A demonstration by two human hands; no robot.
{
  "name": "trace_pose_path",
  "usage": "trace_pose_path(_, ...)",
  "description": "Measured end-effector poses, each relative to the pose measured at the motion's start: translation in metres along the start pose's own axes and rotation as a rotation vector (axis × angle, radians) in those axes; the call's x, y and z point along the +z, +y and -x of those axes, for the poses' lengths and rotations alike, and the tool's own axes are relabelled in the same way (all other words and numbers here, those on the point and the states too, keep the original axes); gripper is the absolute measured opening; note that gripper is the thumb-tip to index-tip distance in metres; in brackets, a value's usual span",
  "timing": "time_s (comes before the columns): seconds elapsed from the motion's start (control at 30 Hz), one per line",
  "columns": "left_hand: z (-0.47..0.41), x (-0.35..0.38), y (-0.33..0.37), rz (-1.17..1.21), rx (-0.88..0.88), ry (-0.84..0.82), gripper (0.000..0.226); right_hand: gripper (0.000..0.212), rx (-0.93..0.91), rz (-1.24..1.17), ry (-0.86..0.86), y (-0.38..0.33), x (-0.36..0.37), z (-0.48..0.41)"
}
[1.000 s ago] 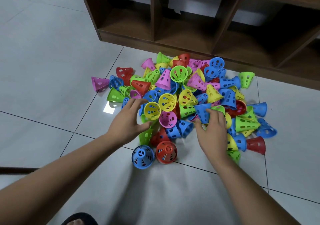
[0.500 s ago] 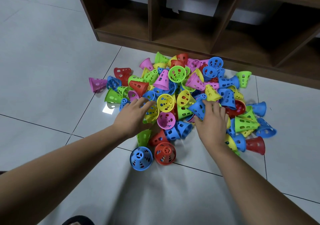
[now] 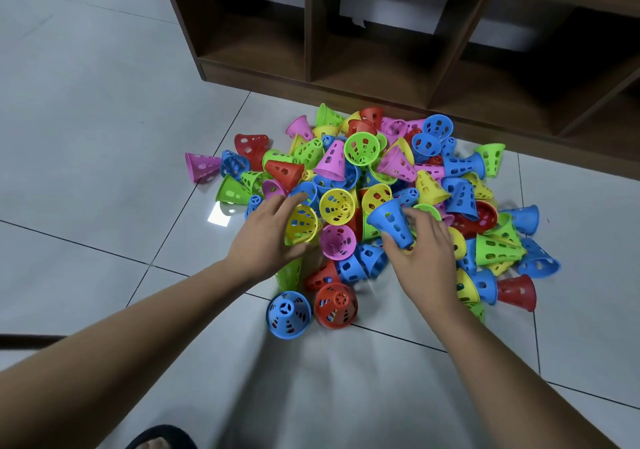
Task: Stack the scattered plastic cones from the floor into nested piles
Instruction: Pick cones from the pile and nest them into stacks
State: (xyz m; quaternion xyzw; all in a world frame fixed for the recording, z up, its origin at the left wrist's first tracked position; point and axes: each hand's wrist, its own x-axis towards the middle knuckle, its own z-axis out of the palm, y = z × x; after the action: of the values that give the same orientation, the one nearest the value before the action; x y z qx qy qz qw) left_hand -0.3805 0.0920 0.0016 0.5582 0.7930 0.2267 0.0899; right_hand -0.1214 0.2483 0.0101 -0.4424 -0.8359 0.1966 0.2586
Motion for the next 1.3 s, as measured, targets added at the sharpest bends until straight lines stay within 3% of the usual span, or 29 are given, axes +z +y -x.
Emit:
trace_pose_path(0.27, 0.045, -0.046, 0.036, 0.472, -0.275, 0.149, 0.072, 0.029, 0.023, -0.232, -0.042, -0.045, -0.041, 0.053)
trace_pose_path(0.47, 0.093, -0.059, 0.055, 0.851, -0.422, 0.121, 0.065, 0.036, -0.069, -0.235, -0.072, -0.062, -0.048, 0.085)
trace_pose_path(0.77, 0.146, -0.034, 0.062, 0.685, -0.374, -0.030, 0.066, 0.044, -0.088, -0.203, -0.233, -0.061, -0.018, 0.099)
trace_pose_path(1.0, 0.156, -0.005, 0.037, 0.499, -0.342, -0.018, 0.059, 0.061, -0.052, -0.170, -0.349, -0.045, 0.005, 0.108)
trace_pose_path(1.3, 0.149, -0.010, 0.021, 0.511, -0.287, -0.042, 0.065, 0.057, -0.019, -0.204, -0.382, -0.039, -0.007, 0.099)
